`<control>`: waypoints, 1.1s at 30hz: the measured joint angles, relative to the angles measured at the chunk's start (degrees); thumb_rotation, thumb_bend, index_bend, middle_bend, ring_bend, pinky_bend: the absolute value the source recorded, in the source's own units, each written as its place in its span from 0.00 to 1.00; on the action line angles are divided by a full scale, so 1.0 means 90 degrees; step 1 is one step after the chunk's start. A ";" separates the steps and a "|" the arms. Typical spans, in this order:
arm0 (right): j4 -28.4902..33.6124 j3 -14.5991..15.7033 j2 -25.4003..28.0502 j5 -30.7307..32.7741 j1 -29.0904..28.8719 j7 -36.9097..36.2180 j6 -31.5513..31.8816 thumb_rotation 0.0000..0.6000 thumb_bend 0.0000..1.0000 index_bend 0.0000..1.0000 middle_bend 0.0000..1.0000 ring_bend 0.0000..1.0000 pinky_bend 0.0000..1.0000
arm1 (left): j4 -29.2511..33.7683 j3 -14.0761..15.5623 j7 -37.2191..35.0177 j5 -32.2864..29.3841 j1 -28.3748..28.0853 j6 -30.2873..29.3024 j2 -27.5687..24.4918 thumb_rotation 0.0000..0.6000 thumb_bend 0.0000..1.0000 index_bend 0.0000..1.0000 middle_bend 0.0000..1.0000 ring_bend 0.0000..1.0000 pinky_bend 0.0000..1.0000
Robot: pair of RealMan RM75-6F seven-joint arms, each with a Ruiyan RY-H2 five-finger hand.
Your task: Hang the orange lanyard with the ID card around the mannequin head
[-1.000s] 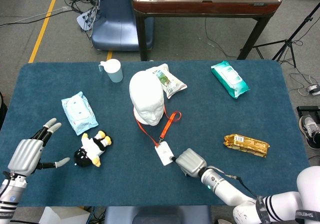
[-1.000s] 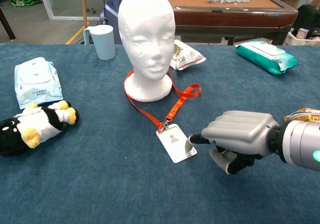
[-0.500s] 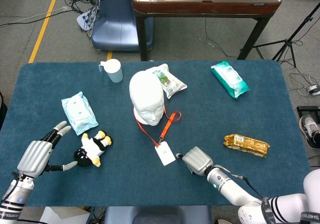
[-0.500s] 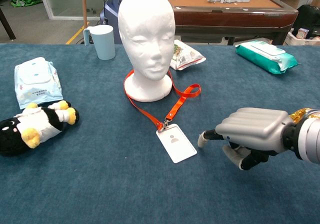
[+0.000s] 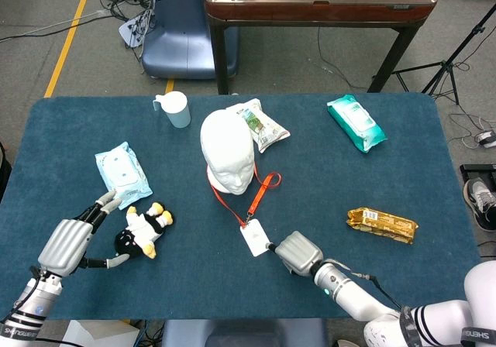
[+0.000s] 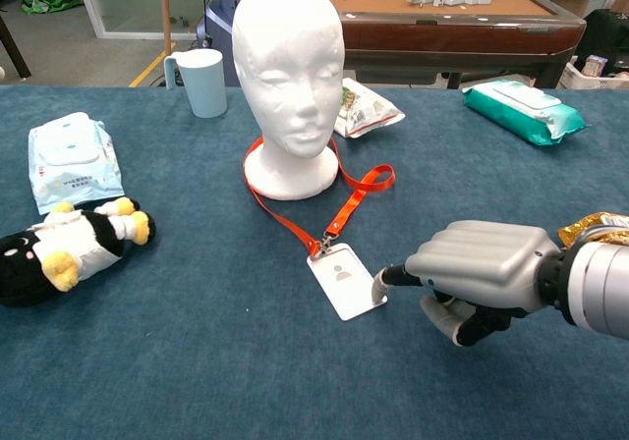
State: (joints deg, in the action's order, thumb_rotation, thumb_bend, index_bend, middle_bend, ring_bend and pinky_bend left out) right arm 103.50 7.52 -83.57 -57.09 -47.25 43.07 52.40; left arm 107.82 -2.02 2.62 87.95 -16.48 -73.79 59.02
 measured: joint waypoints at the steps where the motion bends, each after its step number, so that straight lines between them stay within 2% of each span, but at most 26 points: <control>1: 0.0022 -0.0004 -0.0012 0.0001 -0.0002 0.0023 0.0010 1.00 0.79 0.21 1.00 1.00 1.00 | 0.0002 0.0001 -0.0003 0.0011 -0.0002 -0.0006 0.0003 0.54 0.07 0.00 0.04 0.19 0.45; 14: 0.0017 0.0024 0.0173 0.0075 0.0097 0.0017 0.0137 1.00 0.79 0.21 1.00 1.00 1.00 | -0.0139 -0.0118 -0.0070 -0.0274 -0.0006 -0.0047 0.0036 0.54 0.07 0.00 0.04 0.19 0.45; 33: -0.0050 -0.0089 -0.0067 0.0108 0.0003 0.0103 -0.0017 1.00 0.79 0.21 1.00 1.00 1.00 | -0.0115 -0.0133 -0.0080 -0.0325 0.0018 -0.0093 -0.0030 0.54 0.07 0.00 0.04 0.19 0.45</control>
State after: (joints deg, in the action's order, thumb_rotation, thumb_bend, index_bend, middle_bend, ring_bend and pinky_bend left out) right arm 103.04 6.72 -84.18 -56.12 -47.22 43.99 52.24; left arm 106.78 -3.21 1.90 85.02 -16.32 -74.62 58.75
